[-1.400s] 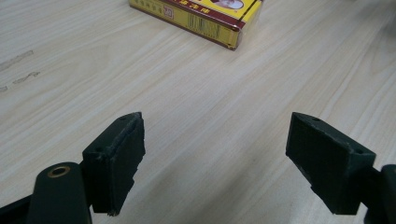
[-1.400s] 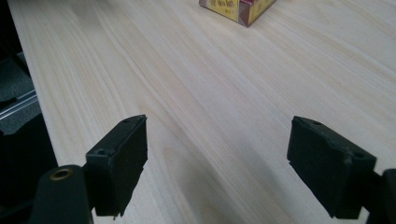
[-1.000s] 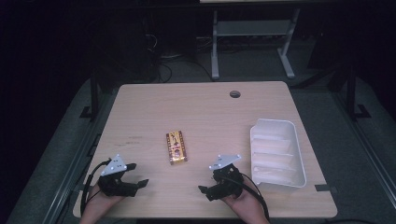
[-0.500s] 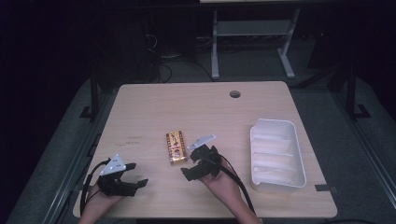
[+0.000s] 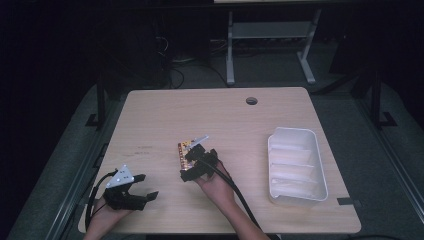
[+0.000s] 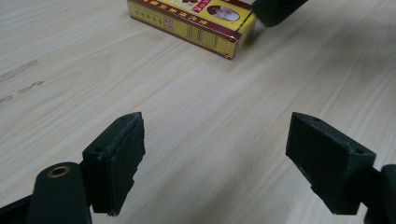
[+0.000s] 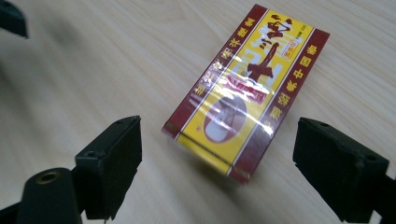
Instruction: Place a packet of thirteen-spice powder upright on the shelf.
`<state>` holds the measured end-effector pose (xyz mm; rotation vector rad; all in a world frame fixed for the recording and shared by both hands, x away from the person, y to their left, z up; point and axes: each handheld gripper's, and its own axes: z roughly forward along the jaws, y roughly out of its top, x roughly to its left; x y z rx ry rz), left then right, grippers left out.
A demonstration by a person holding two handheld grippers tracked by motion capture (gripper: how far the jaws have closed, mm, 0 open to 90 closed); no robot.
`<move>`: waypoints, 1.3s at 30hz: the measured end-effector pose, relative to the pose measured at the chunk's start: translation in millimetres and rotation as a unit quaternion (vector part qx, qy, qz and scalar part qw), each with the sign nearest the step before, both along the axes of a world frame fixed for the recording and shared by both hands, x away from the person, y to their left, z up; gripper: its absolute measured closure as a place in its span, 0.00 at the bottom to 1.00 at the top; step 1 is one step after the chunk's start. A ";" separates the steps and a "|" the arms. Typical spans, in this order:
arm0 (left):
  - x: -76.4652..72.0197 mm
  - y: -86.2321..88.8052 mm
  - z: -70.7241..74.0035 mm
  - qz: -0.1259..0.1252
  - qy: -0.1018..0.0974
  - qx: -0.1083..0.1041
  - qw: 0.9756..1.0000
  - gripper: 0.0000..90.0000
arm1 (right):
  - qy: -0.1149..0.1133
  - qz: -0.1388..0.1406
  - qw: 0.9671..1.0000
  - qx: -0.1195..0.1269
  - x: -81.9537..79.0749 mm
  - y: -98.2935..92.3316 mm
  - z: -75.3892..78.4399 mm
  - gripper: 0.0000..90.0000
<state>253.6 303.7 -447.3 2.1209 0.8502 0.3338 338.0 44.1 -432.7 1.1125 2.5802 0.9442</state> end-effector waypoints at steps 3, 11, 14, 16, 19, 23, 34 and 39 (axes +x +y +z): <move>0.1 0.2 0.0 -0.001 0.000 0.000 1.000 0.21 | 0.006 -0.011 1.000 0.004 4.9 6.7 -4.6 0.16; 0.2 0.6 0.3 0.000 -0.001 0.001 1.000 0.21 | 0.009 -0.034 0.999 -0.010 14.7 17.8 -15.6 0.16; 0.2 0.6 0.4 0.000 -0.002 0.001 1.000 0.21 | 0.008 -0.041 0.999 -0.016 16.1 18.0 -17.5 0.16; 0.2 0.4 0.5 -0.001 -0.002 0.001 1.000 0.21 | 0.010 -0.045 0.999 -0.019 17.4 17.8 -19.3 0.17; 0.0 -0.1 0.6 -0.001 -0.002 0.000 1.000 0.21 | 0.019 -0.037 0.999 -0.025 17.8 14.0 -19.7 0.28; 0.3 -1.1 1.1 -0.004 -0.002 0.000 1.000 0.21 | 0.017 -0.015 0.999 -0.032 16.5 4.5 -17.0 0.35; 0.7 -9.2 3.9 -0.018 -0.005 0.001 1.000 0.21 | 0.018 0.066 0.997 -0.037 1.5 -22.4 -16.2 0.35; 2.1 -12.8 6.1 -0.024 -0.008 0.003 1.000 0.21 | 0.020 0.099 0.994 -0.039 -6.8 -30.0 -15.6 0.35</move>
